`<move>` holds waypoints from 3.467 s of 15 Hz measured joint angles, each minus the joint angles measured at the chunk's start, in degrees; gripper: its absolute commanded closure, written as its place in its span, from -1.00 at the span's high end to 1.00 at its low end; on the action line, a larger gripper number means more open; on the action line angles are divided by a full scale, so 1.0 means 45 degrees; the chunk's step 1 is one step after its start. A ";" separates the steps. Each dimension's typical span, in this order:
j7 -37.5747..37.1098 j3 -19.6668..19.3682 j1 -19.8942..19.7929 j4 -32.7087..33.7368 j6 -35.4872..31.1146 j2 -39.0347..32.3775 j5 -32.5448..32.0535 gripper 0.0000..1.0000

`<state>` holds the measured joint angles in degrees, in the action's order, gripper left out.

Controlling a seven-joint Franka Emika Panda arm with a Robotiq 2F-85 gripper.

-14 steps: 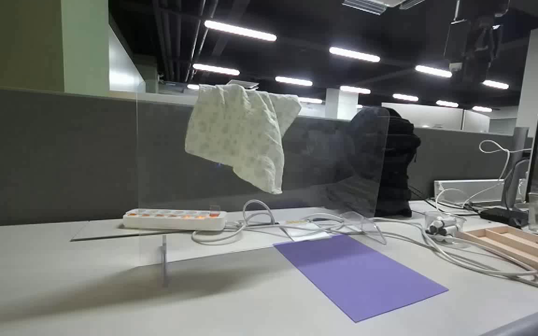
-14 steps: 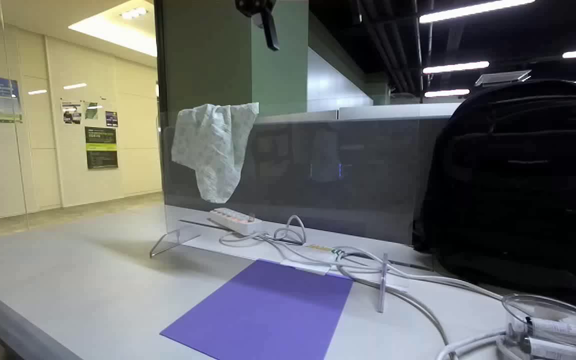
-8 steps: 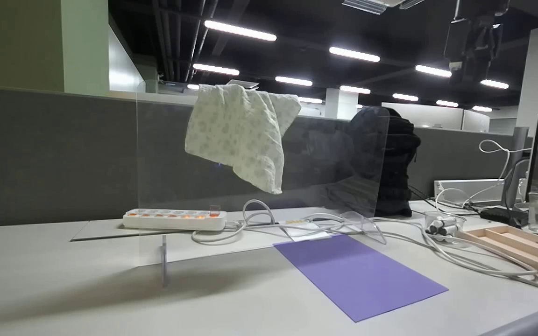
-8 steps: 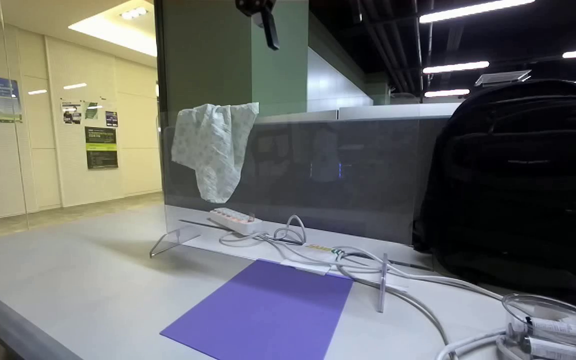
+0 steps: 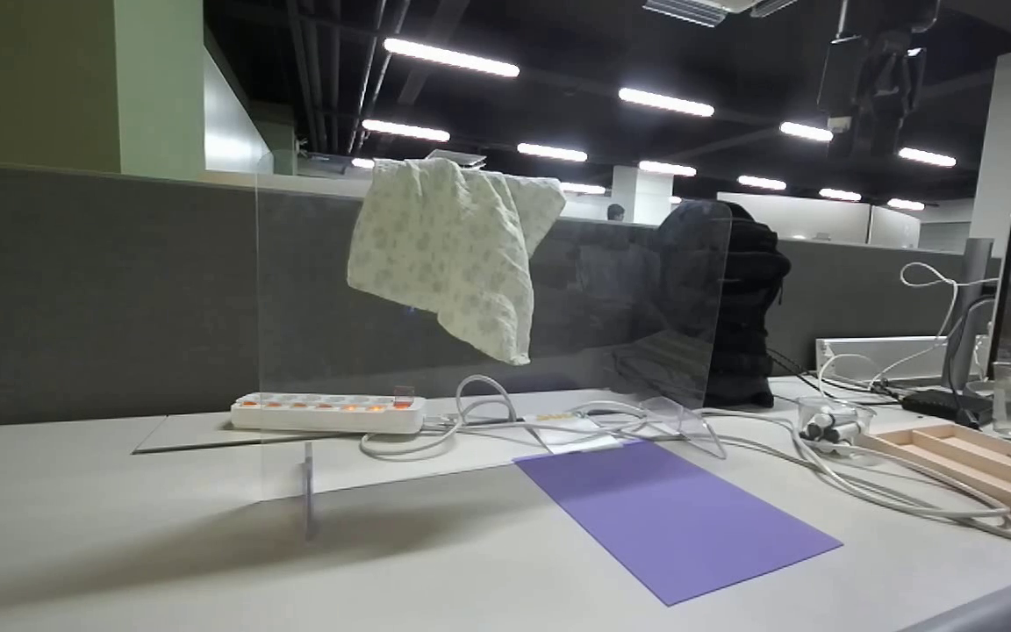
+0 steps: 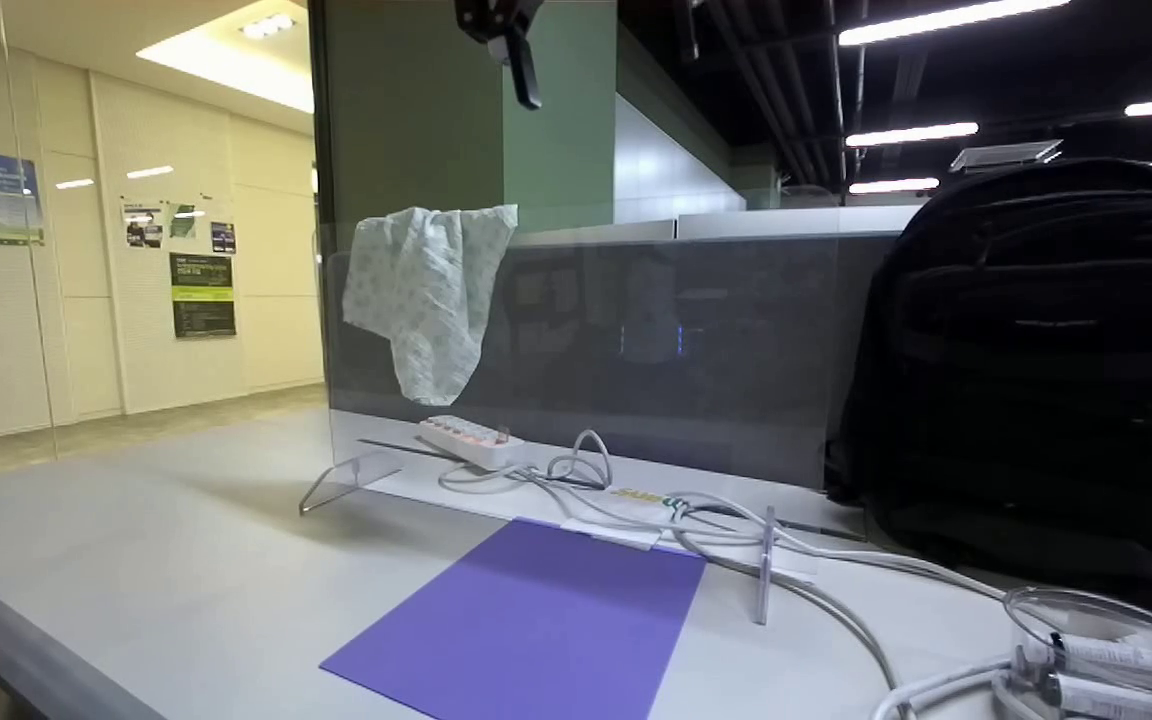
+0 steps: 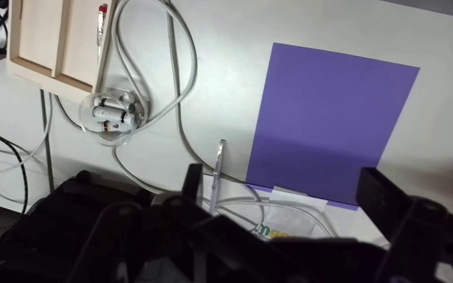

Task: Take the cloth and put it on the table

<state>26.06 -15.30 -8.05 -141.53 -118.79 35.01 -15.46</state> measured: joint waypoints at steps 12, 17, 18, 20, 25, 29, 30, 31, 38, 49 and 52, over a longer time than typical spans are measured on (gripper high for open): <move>-0.1870 0.2781 0.1838 -0.0269 -0.7209 -0.3738 0.0719 1.00; -0.1953 0.2802 0.1789 0.0039 -0.7449 -0.4246 0.0761 1.00; -0.2061 0.2807 0.1789 -0.0011 -0.7459 -0.4261 0.0879 1.00; -0.2083 0.2825 0.1947 -0.0179 -0.7614 -0.4352 0.1594 1.00; -0.1616 0.2822 0.3399 -0.0413 -0.7695 -0.4506 0.4576 1.00; -0.1600 0.2750 0.3473 -0.0414 -0.7701 -0.4506 0.4688 1.00; -0.1598 0.2740 0.3473 -0.0414 -0.7702 -0.4506 0.4689 1.00; -0.1595 0.2750 0.3468 -0.0414 -0.7699 -0.4513 0.4685 1.00; -0.1687 0.3340 0.3507 -0.0455 -1.0116 -0.5126 0.4658 1.00; -0.1447 0.3611 0.4120 -0.0458 -1.2281 -0.6043 0.5779 -0.76; -0.1095 0.3568 0.4295 -0.0458 -1.2350 -0.6058 0.6472 -1.00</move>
<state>21.13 0.75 11.28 -143.59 -174.36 7.76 13.67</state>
